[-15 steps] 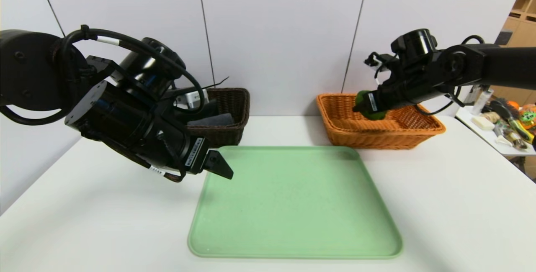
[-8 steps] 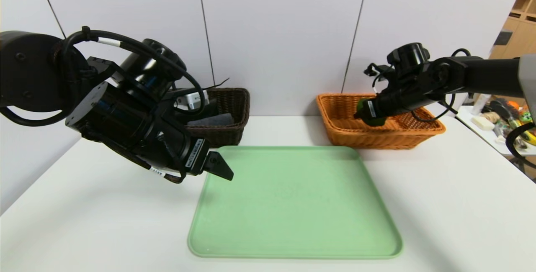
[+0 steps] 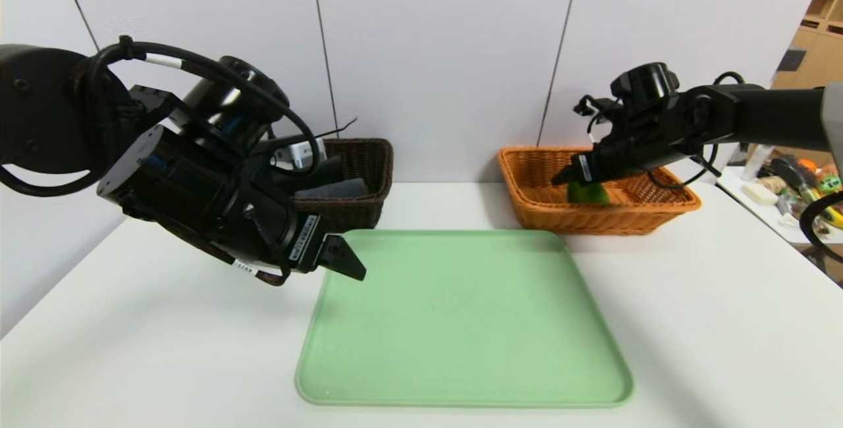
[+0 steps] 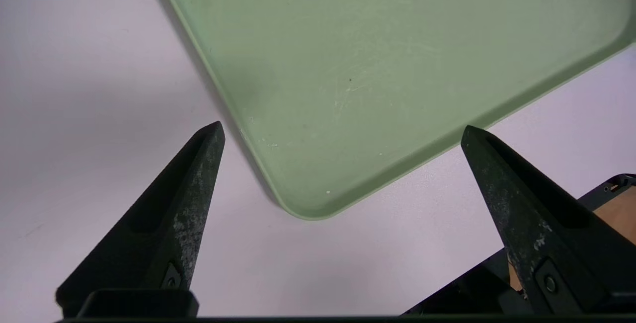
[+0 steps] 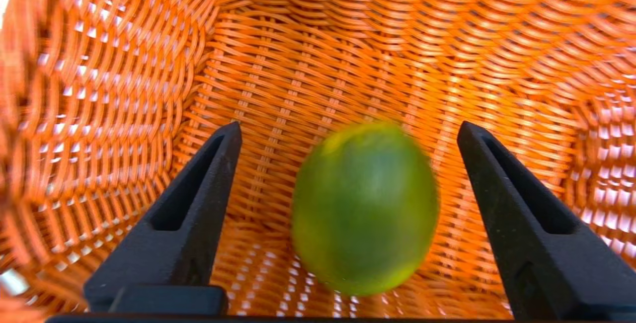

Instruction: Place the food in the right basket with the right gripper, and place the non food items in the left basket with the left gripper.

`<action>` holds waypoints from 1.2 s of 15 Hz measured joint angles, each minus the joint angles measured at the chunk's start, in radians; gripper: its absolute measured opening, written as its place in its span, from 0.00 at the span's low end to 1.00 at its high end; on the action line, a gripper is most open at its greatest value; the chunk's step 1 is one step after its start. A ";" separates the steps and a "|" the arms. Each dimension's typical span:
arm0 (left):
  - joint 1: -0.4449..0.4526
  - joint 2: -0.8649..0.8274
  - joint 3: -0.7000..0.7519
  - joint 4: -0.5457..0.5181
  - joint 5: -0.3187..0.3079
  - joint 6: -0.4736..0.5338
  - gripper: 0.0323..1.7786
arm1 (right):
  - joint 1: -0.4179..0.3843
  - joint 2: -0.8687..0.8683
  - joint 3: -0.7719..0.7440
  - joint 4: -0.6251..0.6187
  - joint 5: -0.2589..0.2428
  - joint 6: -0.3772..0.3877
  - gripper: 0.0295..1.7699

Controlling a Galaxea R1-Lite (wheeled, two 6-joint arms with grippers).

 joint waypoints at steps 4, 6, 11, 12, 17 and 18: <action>0.006 -0.069 -0.005 -0.004 0.001 0.000 0.95 | 0.010 -0.102 0.008 0.107 0.008 0.003 0.90; 0.015 -0.129 -0.005 -0.004 0.003 0.000 0.95 | 0.024 -0.185 0.019 0.173 0.010 0.030 0.91; 0.045 -0.335 0.047 0.009 0.039 -0.026 0.95 | 0.085 -0.444 0.140 0.311 -0.003 0.158 0.94; 0.047 -0.378 0.069 0.010 0.069 -0.029 0.95 | 0.096 -0.505 0.193 0.317 -0.012 0.176 0.94; 0.099 -0.600 0.229 0.010 0.151 -0.027 0.95 | 0.142 -0.860 0.501 0.326 -0.068 0.199 0.95; 0.117 -0.646 0.269 0.010 0.153 -0.026 0.95 | 0.146 -0.934 0.554 0.328 -0.072 0.199 0.96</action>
